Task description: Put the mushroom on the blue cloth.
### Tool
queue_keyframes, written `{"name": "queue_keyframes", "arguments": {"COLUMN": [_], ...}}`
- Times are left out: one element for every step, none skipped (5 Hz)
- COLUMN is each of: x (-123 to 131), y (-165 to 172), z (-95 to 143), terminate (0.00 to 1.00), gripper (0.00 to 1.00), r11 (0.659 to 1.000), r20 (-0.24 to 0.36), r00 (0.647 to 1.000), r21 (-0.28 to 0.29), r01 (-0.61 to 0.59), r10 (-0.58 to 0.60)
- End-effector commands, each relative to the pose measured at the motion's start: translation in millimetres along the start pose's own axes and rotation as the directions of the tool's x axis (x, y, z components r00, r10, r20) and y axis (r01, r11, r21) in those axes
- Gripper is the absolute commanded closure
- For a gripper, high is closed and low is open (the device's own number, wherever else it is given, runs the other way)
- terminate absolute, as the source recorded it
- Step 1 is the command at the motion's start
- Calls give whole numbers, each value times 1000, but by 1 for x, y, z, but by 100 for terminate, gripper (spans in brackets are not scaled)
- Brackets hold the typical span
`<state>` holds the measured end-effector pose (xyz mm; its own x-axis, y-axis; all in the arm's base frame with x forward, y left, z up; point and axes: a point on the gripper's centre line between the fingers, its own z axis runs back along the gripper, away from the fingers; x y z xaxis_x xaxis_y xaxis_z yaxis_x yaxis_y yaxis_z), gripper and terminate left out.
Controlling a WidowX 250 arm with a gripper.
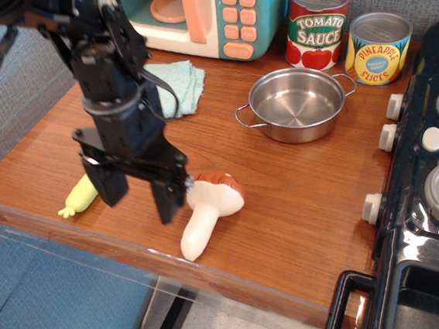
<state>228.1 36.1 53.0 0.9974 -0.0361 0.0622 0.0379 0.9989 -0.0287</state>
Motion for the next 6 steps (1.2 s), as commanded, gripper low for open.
{"name": "queue_keyframes", "arguments": {"x": [5,12,14,14,13,24], "y": [-27,-36,-38,-37,-35,-25], "z": [-23,-36,-45,-44,-36,-13], "terminate": [0,0,0,0,0,0], "gripper": [0,0,0,100,100,100], "r11": [999,998,997,997,997,997], "r20": [57,71,85,88,94,126], "r00": [998,996,994,994,994,990], "r21": [-35,-47,-54,-53,-59,-60], "r01": [-22,-44,-58,-60,-47,-50], "r10": [24,47,63,65,53,58]}}
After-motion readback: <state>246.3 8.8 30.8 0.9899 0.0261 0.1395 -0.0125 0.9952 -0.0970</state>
